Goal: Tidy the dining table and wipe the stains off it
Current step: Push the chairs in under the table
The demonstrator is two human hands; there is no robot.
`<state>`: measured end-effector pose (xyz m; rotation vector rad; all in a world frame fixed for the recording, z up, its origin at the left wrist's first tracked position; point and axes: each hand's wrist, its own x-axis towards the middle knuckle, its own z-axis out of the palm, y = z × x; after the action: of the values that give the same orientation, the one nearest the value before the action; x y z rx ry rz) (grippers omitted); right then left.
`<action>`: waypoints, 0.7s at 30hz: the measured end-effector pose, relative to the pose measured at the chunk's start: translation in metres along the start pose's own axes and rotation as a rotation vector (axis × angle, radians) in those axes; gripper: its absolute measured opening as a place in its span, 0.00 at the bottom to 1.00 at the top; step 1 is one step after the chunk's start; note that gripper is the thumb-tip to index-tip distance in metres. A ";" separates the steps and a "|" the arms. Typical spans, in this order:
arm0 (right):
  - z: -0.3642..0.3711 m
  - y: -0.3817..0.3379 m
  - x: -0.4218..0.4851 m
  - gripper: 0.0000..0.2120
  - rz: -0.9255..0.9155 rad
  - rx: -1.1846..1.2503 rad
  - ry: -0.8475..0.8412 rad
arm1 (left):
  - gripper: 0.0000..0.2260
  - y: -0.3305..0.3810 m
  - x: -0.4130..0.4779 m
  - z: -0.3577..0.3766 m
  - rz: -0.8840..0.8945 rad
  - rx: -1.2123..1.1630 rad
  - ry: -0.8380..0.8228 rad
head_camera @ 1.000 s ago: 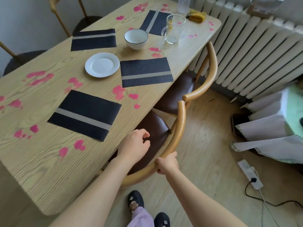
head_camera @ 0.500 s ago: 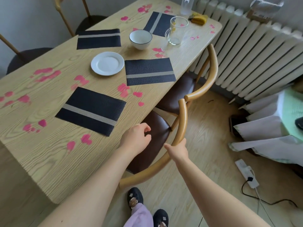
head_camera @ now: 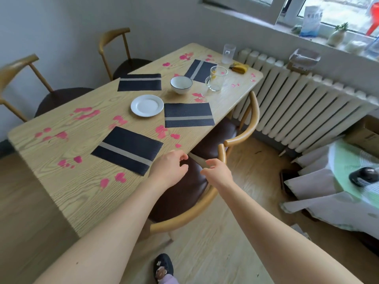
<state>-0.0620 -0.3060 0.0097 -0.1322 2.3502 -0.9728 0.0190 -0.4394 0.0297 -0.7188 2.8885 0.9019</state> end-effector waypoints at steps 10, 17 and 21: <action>0.009 -0.037 -0.019 0.12 -0.143 0.077 -0.045 | 0.14 -0.024 -0.029 -0.031 -0.049 0.008 0.068; 0.071 -0.107 -0.039 0.09 -0.253 0.095 -0.084 | 0.12 -0.094 -0.035 -0.092 -0.065 -0.063 0.109; 0.129 -0.159 -0.044 0.10 -0.251 0.116 -0.092 | 0.13 -0.157 -0.040 -0.144 -0.050 -0.051 0.132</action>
<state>0.0259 -0.4878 0.0653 -0.4254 2.2227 -1.1927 0.1383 -0.6152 0.0727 -0.8835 2.9548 0.9608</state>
